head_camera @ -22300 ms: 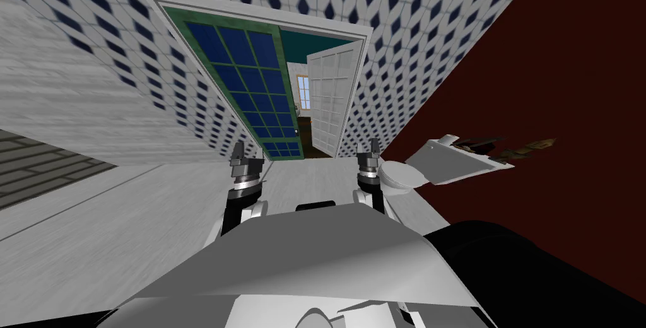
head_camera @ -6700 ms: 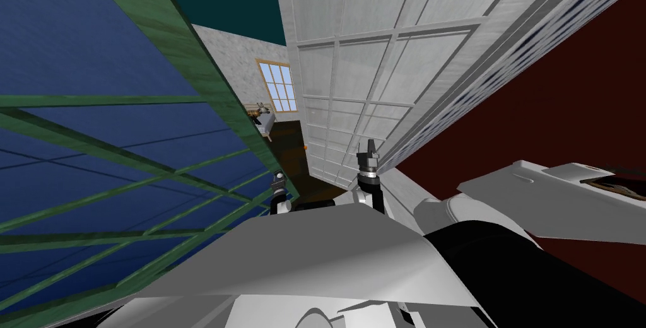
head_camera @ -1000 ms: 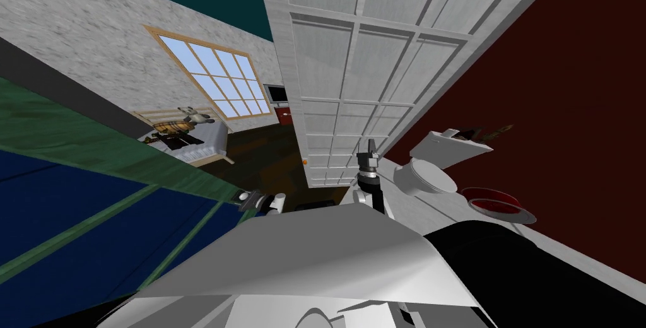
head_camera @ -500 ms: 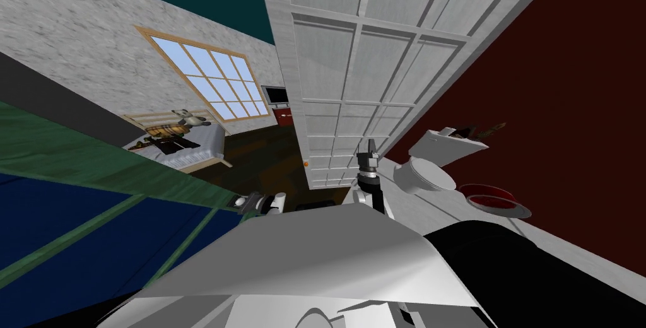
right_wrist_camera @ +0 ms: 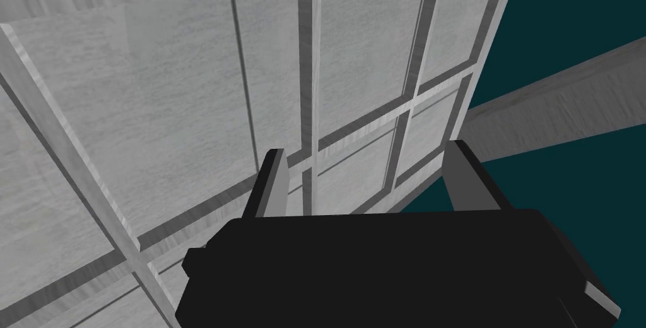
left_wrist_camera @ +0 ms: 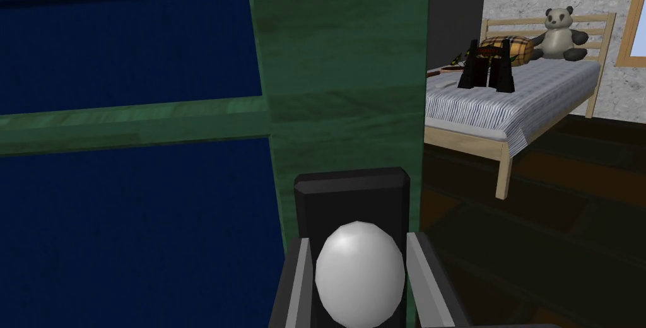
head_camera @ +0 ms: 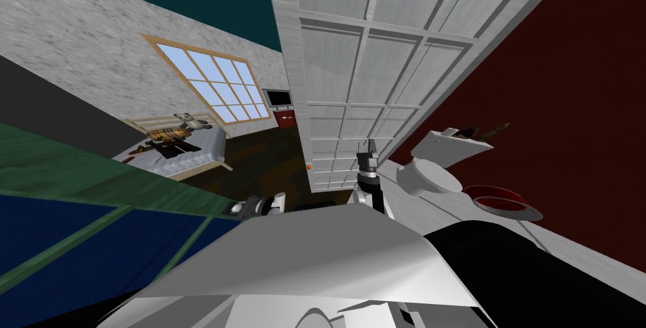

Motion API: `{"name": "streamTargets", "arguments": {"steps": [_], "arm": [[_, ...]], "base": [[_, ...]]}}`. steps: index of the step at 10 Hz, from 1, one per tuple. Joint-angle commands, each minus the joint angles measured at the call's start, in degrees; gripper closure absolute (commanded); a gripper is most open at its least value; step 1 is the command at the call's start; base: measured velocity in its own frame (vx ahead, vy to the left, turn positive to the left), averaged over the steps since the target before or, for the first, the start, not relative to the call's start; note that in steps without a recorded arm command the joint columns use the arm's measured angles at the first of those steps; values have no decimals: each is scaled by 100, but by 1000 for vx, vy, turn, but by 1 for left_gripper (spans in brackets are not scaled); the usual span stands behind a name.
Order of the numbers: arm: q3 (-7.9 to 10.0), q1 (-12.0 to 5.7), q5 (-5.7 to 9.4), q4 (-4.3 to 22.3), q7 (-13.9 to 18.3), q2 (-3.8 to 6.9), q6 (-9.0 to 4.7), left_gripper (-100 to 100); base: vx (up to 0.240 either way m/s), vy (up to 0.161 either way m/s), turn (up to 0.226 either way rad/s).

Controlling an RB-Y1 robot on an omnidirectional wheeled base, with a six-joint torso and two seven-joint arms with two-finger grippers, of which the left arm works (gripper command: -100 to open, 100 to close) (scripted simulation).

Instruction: Push the door open

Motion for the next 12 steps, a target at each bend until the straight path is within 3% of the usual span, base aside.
{"name": "streamTargets", "arguments": {"steps": [1,5,8,12], "arm": [[0,0,0,0,0,0,0,100],[187,-43,240,58,6,256,-268,100],[306,-64,397,79,1,341,-429,100],[474,-93,616,108,-5,378,-657,100]], "base": [[51,31,8],[-116,74,-161],[-23,124,-70],[6,122,-77]]}}
